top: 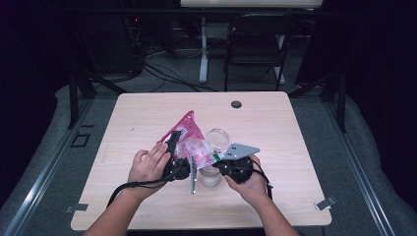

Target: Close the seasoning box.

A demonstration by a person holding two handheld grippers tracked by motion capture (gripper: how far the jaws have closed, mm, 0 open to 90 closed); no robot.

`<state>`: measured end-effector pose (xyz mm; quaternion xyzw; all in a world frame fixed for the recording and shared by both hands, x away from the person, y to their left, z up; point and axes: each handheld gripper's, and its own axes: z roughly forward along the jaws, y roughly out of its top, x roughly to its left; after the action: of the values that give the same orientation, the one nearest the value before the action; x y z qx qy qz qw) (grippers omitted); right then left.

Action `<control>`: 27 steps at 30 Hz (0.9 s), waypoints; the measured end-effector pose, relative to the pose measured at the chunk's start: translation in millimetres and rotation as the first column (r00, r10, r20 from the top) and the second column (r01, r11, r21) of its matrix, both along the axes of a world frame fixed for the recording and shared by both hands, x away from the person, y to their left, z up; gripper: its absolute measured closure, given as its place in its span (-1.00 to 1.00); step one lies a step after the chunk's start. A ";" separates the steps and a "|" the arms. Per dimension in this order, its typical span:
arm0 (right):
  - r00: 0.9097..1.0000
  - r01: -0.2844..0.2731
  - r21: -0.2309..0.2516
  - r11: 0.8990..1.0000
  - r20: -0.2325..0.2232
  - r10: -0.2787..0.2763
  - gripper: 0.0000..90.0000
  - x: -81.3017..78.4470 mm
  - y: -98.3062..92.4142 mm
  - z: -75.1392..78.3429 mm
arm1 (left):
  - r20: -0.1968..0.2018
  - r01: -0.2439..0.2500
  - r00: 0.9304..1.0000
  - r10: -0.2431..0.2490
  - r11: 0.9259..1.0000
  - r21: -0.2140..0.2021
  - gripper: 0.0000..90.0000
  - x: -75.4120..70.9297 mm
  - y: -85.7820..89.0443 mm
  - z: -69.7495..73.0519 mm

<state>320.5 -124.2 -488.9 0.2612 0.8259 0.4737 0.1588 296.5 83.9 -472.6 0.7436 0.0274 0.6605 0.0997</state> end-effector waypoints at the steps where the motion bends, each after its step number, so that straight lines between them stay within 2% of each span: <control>1: 1.000 0.000 0.000 1.000 -0.001 0.000 1.00 0.0 0.0 0.0 | -0.001 0.000 1.000 0.000 1.000 0.001 0.42 0.0 0.0 0.0; 27: 1.000 0.001 -0.011 1.000 -0.011 -0.002 1.00 1.3 -0.1 -1.6 | -0.008 0.001 1.000 -0.001 1.000 0.008 0.42 -0.8 -2.8 0.1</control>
<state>321.9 -124.3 -490.4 0.2635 0.8291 0.4677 0.1560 295.6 81.0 -472.5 0.7465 0.0247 0.6577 0.0972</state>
